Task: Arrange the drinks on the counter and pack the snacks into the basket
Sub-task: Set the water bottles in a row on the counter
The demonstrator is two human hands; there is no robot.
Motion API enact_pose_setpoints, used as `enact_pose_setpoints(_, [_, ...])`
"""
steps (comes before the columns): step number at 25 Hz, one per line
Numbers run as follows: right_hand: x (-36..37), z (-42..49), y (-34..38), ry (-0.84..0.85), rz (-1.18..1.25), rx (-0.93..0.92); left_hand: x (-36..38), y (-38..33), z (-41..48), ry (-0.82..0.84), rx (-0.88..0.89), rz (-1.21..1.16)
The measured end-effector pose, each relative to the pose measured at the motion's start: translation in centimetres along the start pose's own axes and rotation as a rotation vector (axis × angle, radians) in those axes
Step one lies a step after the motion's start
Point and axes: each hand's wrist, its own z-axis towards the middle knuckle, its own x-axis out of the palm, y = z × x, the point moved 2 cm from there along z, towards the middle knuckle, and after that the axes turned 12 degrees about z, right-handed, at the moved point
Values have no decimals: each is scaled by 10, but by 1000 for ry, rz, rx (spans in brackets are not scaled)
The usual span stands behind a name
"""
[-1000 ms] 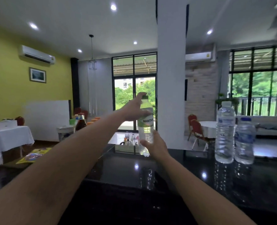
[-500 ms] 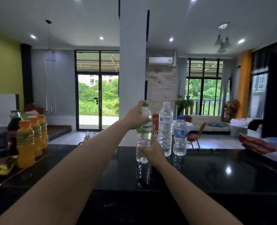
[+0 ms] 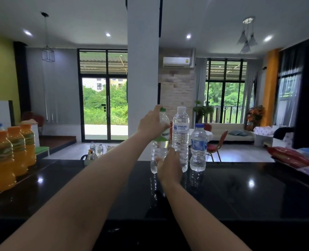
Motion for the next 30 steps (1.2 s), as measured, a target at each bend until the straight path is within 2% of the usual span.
enact_pose_setpoints(7, [-1,0,-6,9,-116,-41,11,-3,-2,-91,-22,50])
enact_pose_setpoints(9, [-2,-1,-9,32,-100,-28,11,0,-6,-56,0,26])
enact_pose_setpoints(12, [-8,-5,-11,62,-20,23,8,10,-18,92,46,-58])
enact_pose_setpoints(15, [-11,-18,-1,91,-53,-7,-3,27,-34,185,51,104])
enact_pose_setpoints(21, [10,-49,29,313,-149,-76,-62,87,-77,169,1,533])
enact_pose_setpoints(26, [61,-79,77,499,-117,-117,-130,152,-116,129,-101,699])
enact_pose_setpoints(30, [126,-111,121,595,-37,-182,-186,214,-134,89,-208,631])
